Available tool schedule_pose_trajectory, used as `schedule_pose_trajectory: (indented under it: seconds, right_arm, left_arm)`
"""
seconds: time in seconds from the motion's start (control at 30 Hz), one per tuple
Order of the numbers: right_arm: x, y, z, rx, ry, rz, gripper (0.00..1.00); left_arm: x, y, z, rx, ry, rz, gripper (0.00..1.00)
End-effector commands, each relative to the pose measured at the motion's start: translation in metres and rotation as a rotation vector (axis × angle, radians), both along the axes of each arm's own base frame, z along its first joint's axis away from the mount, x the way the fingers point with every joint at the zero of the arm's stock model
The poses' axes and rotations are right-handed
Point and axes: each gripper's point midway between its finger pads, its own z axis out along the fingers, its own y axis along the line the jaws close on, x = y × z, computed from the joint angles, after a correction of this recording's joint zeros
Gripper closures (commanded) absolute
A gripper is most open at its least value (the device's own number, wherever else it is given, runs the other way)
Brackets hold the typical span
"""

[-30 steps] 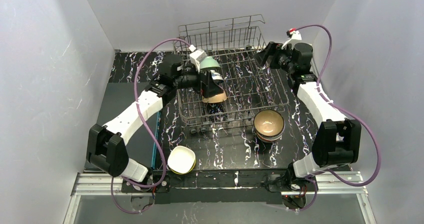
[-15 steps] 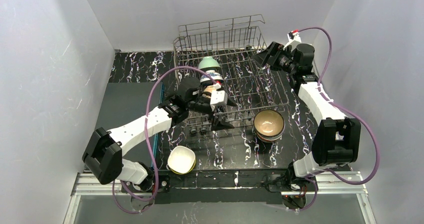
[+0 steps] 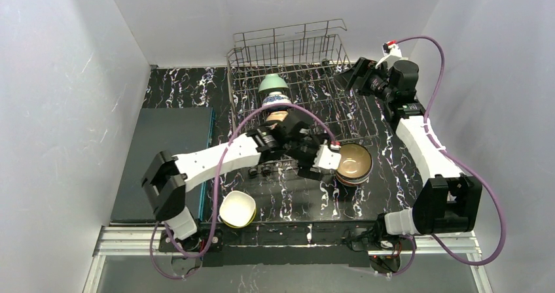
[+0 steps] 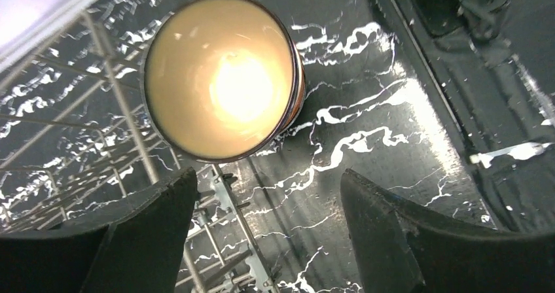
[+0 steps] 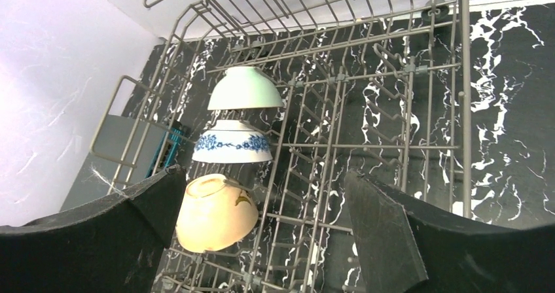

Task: Load the bowls into the dish rack
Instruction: Pick up the bowl from the center of the board.

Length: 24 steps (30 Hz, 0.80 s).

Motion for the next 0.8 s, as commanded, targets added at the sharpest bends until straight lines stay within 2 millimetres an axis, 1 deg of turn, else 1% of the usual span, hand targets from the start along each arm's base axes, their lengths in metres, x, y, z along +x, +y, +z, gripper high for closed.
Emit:
schedule_pose_trajectory:
  seconds: [0.0,0.03,0.2,0.3,0.5,0.6,0.7,0.77]
  right_arm:
    - [-0.009,0.001,0.028,-0.054,-0.082,-0.030,0.01]
    - [-0.011,0.003,0.029,-0.057,-0.086,-0.026,0.01]
    - [-0.016,0.004,0.033,-0.082,-0.101,-0.034,0.01]
    - [-0.017,0.007,0.034,-0.091,-0.109,-0.029,0.01]
    - [-0.016,0.012,0.032,-0.093,-0.111,-0.023,0.01]
    - [-0.014,0.016,0.030,-0.089,-0.106,-0.013,0.01]
    - [-0.013,0.019,0.028,-0.086,-0.098,0.001,0.01]
    - [-0.012,0.020,0.025,-0.085,-0.092,0.005,0.01]
  left_arm:
    - [0.005,-0.005,-0.025,0.162,-0.091,0.005,0.24]
    - [0.003,-0.009,-0.033,0.187,-0.099,-0.003,0.25]
    - [0.009,-0.020,-0.051,0.262,-0.149,0.003,0.33]
    - [0.010,-0.024,-0.059,0.283,-0.169,-0.006,0.40]
    - [0.014,-0.039,-0.065,0.274,-0.230,-0.015,0.47]
    - [0.015,-0.046,-0.064,0.251,-0.257,-0.019,0.48]
    - [0.012,-0.052,-0.065,0.237,-0.270,-0.031,0.48]
    - [0.010,-0.055,-0.066,0.235,-0.281,-0.037,0.51]
